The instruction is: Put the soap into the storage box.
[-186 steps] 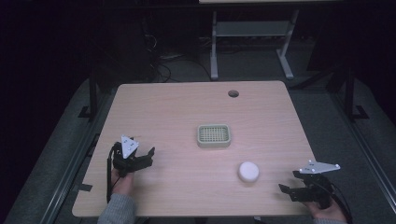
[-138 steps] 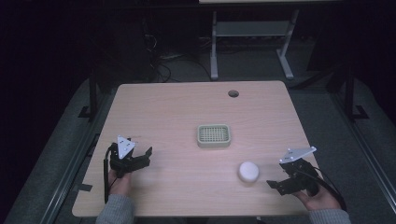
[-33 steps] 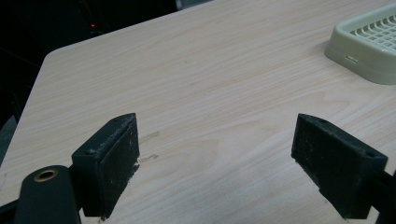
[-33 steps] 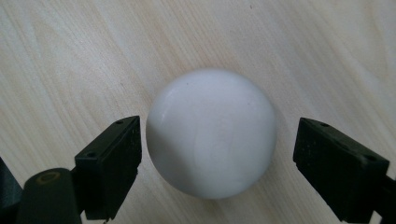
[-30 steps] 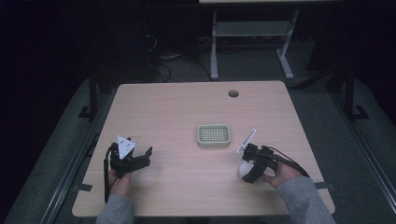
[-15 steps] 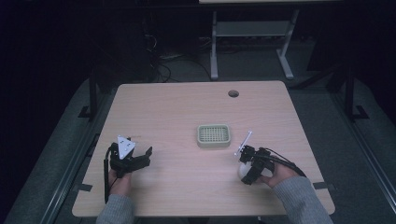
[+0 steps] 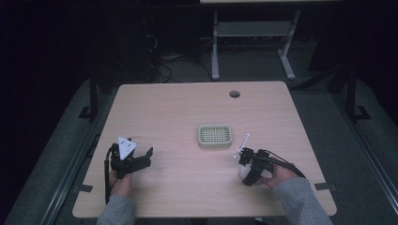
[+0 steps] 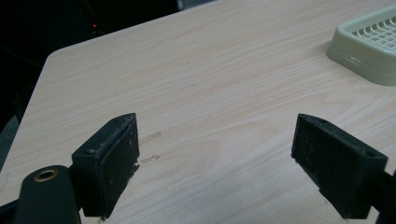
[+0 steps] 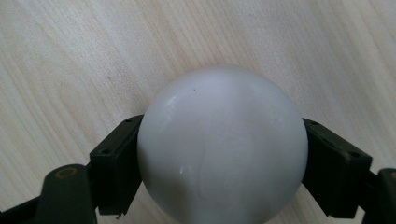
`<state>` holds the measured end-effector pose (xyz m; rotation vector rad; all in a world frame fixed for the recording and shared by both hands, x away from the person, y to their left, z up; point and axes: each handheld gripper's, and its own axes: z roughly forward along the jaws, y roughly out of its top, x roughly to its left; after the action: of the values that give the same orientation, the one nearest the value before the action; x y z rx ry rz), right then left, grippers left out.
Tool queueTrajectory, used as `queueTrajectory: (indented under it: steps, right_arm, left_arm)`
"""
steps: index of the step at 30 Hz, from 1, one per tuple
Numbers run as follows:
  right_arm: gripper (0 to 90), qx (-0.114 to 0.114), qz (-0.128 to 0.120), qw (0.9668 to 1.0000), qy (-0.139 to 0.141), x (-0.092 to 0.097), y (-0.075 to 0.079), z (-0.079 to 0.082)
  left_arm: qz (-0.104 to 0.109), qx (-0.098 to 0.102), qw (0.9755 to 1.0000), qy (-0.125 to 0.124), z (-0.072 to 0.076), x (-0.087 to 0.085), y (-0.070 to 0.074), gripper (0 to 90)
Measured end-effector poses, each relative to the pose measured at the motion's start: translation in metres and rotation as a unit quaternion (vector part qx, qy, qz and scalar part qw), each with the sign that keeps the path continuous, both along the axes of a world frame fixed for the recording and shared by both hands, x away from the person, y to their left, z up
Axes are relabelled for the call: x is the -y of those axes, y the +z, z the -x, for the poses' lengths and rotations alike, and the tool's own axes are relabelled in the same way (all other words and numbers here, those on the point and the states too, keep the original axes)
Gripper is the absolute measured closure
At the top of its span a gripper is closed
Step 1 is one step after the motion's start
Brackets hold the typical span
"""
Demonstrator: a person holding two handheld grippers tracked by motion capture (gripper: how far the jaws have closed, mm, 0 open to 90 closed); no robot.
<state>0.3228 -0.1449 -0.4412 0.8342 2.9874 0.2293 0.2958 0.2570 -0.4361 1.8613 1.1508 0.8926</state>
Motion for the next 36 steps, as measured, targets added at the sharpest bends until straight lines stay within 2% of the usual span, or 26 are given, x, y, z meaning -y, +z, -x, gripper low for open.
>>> queueTrajectory:
  steps: [17, 20, 29, 33, 36]
  right_arm:
    - [23.5, -0.003, -0.001, 1.0, 0.0, 0.002, 0.001, 0.0]
    - [23.5, -0.001, -0.012, 0.9999, -0.003, 0.003, 0.004, -0.001]
    - [23.5, 0.002, -0.01, 0.9999, 0.001, -0.002, 0.014, -0.005]
    - [23.5, 0.0, -0.023, 0.9997, 0.0, -0.003, 0.018, -0.008]
    - [23.5, -0.001, -0.022, 0.9998, -0.002, -0.003, 0.021, -0.01]
  left_arm:
    - [-0.001, 0.003, 1.0, 0.003, 0.001, -0.002, 0.0, 14.8]
    - [0.0, 0.003, 1.0, 0.001, 0.001, -0.002, 0.0, 14.8]
    - [0.0, 0.003, 1.0, 0.001, 0.002, -0.002, 0.001, 14.8]
    - [0.0, 0.003, 1.0, 0.001, 0.002, -0.002, 0.001, 14.8]
    - [0.001, 0.004, 1.0, 0.003, 0.002, -0.002, 0.001, 14.8]
